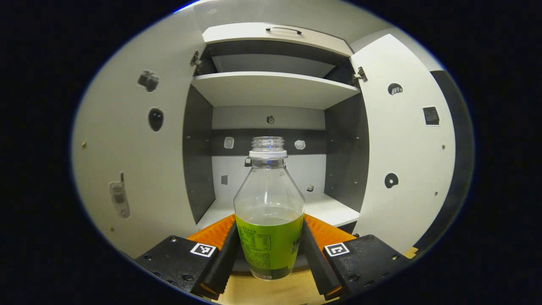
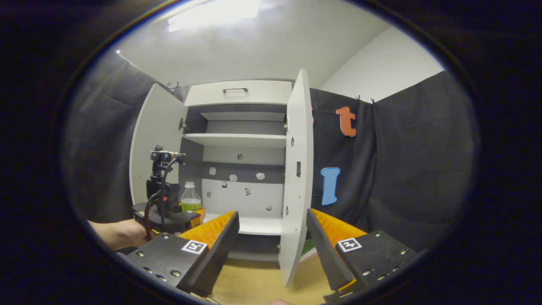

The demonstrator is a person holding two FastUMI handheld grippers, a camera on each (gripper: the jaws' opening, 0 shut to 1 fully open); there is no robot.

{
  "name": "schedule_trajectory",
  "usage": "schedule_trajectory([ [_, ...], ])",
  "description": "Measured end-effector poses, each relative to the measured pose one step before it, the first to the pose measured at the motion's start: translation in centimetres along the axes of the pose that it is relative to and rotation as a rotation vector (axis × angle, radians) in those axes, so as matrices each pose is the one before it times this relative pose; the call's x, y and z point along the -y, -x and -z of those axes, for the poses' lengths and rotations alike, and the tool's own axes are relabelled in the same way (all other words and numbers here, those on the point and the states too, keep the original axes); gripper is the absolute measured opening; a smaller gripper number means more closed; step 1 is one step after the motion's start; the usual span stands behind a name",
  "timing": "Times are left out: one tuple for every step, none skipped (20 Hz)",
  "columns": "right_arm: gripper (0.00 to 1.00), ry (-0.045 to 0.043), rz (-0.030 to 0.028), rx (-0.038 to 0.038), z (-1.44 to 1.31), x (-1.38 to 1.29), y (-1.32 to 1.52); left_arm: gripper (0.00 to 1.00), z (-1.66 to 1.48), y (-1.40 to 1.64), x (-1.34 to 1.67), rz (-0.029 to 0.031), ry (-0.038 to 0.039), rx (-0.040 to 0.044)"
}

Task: Grasp the bottle in the cabinet with the left hand and place it on the coaster, then close the right door with the right hand and the left door with the left hand.

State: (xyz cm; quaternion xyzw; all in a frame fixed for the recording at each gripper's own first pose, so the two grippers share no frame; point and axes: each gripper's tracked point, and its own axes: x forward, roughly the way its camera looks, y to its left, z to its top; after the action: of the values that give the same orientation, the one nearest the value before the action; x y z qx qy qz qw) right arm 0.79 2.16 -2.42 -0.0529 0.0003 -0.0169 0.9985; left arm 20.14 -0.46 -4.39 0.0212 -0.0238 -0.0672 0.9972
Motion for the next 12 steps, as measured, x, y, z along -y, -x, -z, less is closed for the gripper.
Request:
schedule_trajectory([
  [0.96,-0.00709,-0.0147,0.00158,0.243,-0.158,0.241,0.8,0.434,1.304,-0.4,-0.01284,-0.00419,-0.00097],
  [0.96,-0.00633,-0.01379,0.00236,0.31,-0.11,0.253,0.78,0.441,1.235,-0.212,-0.00777,-0.00279,0.00073],
  [0.96,-0.00718,-0.00712,0.00229,0.205,-0.047,0.119,0.78,0.697,1.148,-0.19,-0.00895,-0.00131,-0.00097],
  [0.96,-0.00817,-0.00128,0.00063,0.265,0.038,-0.044,0.78,0.485,1.036,-0.126,-0.00795,0.00959,-0.00366],
  [0.96,-0.01184,-0.00299,-0.00002,0.141,-0.133,-0.11,0.78,1.13,1.115,0.0,-0.00617,0.02251,-0.01593],
  [0.96,-0.00979,-0.00727,0.00684,0.036,-0.316,-0.222,0.78,1.197,1.061,0.11,0.00201,0.02494,-0.02035],
  [0.96,-0.00607,-0.00746,0.01213,-0.051,-0.289,-0.367,0.78,1.048,1.018,0.375,0.01024,0.01442,-0.00479],
  [0.96,-0.00637,-0.00107,0.01397,-0.043,-0.181,-0.448,0.79,1.187,0.939,-0.078,-0.00589,0.00515,-0.01084],
  [0.96,-0.00473,-0.00521,0.01143,0.025,-0.251,-0.424,0.79,1.208,0.872,-0.223,-0.00251,-0.00713,-0.00035],
  [0.95,-0.00581,-0.00764,0.01475,-0.063,-0.443,-0.448,0.78,1.27,0.652,-0.088,0.00261,-0.00257,-0.00869],
  [0.96,-0.0058,-0.00722,0.01027,-0.036,-0.388,-0.335,0.78,1.517,0.672,-0.146,0.00335,0.00912,-0.00641],
  [0.96,-0.00265,-0.00193,0.00764,0.152,-0.215,-0.482,0.78,1.737,0.559,0.059,0.01569,0.02681,-0.02548],
])
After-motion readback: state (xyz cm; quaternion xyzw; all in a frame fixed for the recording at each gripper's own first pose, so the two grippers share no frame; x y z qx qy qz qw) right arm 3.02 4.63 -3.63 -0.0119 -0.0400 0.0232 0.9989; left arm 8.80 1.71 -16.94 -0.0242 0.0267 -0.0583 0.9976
